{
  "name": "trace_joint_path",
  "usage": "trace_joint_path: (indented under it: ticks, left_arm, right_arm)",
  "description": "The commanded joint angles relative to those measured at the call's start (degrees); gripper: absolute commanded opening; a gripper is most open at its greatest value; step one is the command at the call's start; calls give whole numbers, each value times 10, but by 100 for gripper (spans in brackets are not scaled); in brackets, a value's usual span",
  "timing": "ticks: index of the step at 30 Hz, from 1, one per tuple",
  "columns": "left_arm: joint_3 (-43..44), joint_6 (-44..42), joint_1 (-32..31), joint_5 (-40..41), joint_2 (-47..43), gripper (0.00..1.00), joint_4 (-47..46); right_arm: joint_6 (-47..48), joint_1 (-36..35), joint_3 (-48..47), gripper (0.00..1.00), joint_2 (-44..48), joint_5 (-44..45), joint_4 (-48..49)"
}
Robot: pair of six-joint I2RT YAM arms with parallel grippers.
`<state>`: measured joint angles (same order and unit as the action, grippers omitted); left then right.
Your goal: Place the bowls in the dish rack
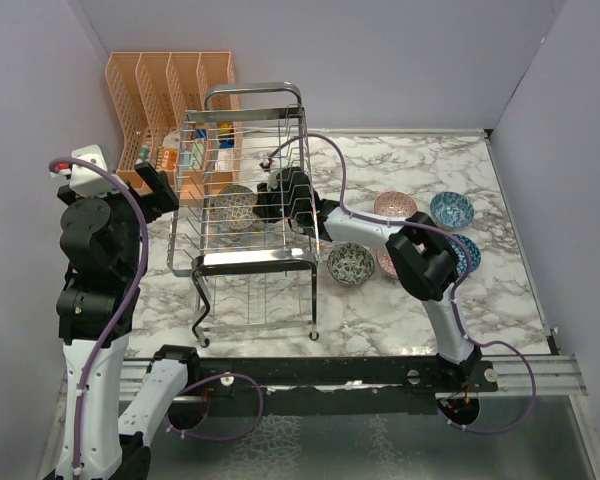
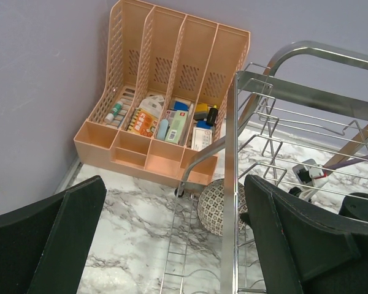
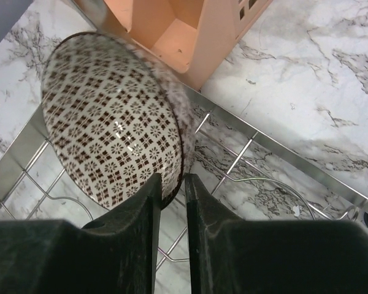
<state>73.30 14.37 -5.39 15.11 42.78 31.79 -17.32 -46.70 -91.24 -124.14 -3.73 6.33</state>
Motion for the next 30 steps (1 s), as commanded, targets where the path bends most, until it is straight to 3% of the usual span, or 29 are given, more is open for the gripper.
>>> trace_joint_path:
  ticks: [1,3,7,16,24,30]
  left_arm:
    - [-2,-7,-1,15,-5,99,-9]
    - [-2,-7,-1,15,-5,99,-10]
    - [-3,-8,-1,15,-5,99,-11]
    - [-3,-12,-1,18,-6,99,-13]
    - [-4,-11,-1,16,-3,99,-16]
    - [-7,-9,-1,16,-2,99,-19]
  right_arm:
    - [3,1,-14,18,-23,9,6]
    - [4,1,-18,17,-28,9,4]
    - [4,1,-15,1,-38,11,15]
    - [21,1,69,1,-22,16,169]
    - [79,-1,201,1,25,41,417]
    - [148,-14,236,1,33,70,540]
